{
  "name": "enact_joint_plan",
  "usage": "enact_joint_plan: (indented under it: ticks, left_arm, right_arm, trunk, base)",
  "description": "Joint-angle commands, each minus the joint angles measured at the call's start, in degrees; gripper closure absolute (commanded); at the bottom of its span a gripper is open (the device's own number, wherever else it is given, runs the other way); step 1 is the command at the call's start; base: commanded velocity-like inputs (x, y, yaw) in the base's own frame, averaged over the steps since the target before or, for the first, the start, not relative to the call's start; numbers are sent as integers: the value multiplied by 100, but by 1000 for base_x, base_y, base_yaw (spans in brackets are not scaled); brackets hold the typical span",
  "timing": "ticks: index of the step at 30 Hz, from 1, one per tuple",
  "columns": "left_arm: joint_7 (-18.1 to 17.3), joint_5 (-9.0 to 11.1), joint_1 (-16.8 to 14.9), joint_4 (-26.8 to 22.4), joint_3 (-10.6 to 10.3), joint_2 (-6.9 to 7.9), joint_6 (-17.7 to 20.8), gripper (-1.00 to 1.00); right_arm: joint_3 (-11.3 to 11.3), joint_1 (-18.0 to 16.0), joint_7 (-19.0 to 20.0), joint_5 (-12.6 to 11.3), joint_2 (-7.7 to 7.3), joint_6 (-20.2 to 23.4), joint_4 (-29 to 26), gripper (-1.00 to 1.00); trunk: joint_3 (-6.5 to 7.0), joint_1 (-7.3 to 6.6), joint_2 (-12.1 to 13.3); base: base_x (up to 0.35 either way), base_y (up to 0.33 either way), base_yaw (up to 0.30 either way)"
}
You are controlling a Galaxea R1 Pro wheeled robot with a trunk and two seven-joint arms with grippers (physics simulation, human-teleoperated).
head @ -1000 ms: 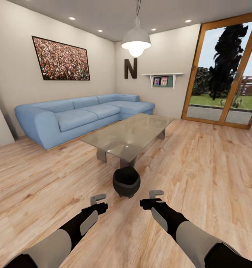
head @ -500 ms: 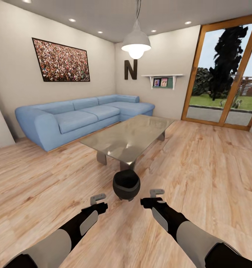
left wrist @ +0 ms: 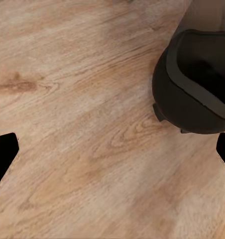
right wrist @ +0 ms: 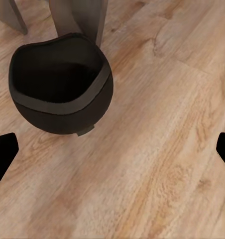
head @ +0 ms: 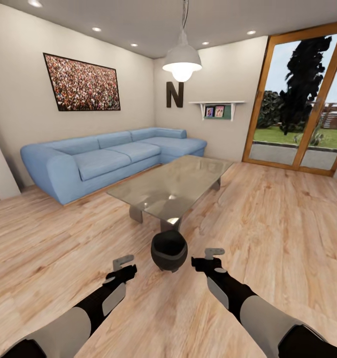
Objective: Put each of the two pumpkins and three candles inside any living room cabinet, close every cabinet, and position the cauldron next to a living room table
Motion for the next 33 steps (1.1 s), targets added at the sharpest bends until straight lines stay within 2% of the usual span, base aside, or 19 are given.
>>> enact_joint_plan:
  ticks: [1,4,6,8,11,13,16,23,27,33]
  left_arm:
    - [37,43,2,11,-51,72,-173,-100]
    - [32,27,35,8,-58,140,-280,-100]
    - [31,14,159,-7,-72,163,-529,-100]
    - [32,-13,303,-14,-99,168,-817,-100]
    - [32,-142,507,-20,-158,186,-1136,-100]
    - [31,-189,562,-21,-170,199,-1200,-100]
    - [30,-248,701,-31,-190,215,-1281,-100]
    - [37,-279,870,-31,-209,221,-1327,-100]
    - [39,-290,1117,-28,-211,229,-1344,-100]
    - [39,-278,1525,-5,-212,293,-1854,-100]
  right_arm:
    - [51,6,-50,-44,-43,-180,-38,-100]
    - [55,102,-164,-41,-62,-301,-182,-100]
    - [52,312,-411,-35,-85,-340,-511,-100]
    - [50,521,-672,-32,-155,-356,-901,-100]
    - [58,939,-1138,-29,-352,-361,-1765,-100]
    - [60,1147,-1280,-27,-430,-362,-2082,-100]
    - [60,1651,-1469,36,-563,-368,-2559,-100]
    - [66,2031,-1558,308,-676,-541,-2751,-100]
    - [90,2252,-1628,465,-690,-659,-2779,-100]
    - [93,2634,-1757,644,-702,-981,-2771,-100]
  trunk:
    - [13,-24,39]
    - [67,-89,159]
    - [102,-133,240]
    - [138,-177,320]
    - [192,-243,440]
    - [228,-287,520]
    - [282,-353,641]
    - [408,-507,921]
    - [479,-595,1082]
    - [587,-726,1322]
  base:
    - [0,0,0]
    - [0,0,0]
    - [0,0,0]
    - [0,0,0]
    - [0,0,0]
    - [0,0,0]
    - [0,0,0]
    - [0,0,0]
    - [0,0,0]
    - [0,0,0]
